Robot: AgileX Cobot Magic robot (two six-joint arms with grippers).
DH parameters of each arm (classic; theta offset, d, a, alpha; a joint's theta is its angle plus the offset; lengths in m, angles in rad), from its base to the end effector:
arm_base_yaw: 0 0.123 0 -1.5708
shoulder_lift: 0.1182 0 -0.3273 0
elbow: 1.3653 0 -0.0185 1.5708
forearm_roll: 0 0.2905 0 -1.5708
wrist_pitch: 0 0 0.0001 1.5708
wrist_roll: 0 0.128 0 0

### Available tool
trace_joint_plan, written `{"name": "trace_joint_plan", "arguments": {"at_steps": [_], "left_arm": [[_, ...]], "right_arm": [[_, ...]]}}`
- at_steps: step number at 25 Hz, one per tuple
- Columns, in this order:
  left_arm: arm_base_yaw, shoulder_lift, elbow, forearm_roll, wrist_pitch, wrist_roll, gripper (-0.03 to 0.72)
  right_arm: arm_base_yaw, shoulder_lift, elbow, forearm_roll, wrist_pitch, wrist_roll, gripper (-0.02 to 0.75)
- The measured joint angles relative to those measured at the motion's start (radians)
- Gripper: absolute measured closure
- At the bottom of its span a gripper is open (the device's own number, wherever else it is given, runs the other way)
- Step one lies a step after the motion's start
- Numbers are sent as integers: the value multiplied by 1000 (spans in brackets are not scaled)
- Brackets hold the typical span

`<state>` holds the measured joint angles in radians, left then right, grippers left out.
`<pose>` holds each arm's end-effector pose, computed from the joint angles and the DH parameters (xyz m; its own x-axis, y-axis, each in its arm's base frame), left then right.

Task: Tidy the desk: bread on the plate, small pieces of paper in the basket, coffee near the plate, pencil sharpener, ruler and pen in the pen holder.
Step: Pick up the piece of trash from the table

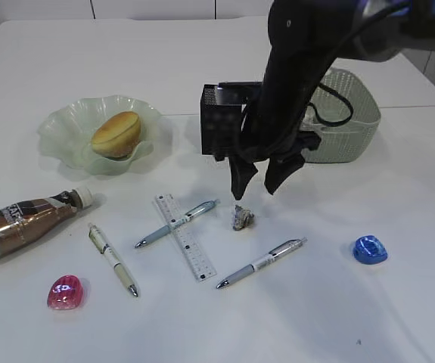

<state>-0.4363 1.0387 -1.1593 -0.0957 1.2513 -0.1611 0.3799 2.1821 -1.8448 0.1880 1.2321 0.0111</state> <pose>0.1881 -0.1005 0.3906 -0.8562 0.1903 -0.4804 0.3052 0.9365 -0.1728 0.4708 0.2123 0.1876 -0.9502 -0.3008 -0.0809 -0.3108 0.9329 0.1820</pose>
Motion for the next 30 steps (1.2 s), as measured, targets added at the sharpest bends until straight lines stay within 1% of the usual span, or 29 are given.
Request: {"name": "trace_joint_plan", "arguments": {"at_steps": [4, 7, 14, 23, 30], "left_arm": [[0, 0, 0, 0, 0, 0, 366], [0, 0, 0, 0, 0, 0, 366], [0, 0, 0, 0, 0, 0, 366], [0, 0, 0, 0, 0, 0, 365], [0, 0, 0, 0, 2, 0, 365]], "right_arm": [[0, 41, 0, 44, -6, 0, 269], [0, 51, 0, 55, -8, 0, 269], [0, 90, 0, 58, -10, -11, 270], [0, 110, 0, 58, -108, -18, 270], [0, 114, 0, 43, -114, -20, 270]]}}
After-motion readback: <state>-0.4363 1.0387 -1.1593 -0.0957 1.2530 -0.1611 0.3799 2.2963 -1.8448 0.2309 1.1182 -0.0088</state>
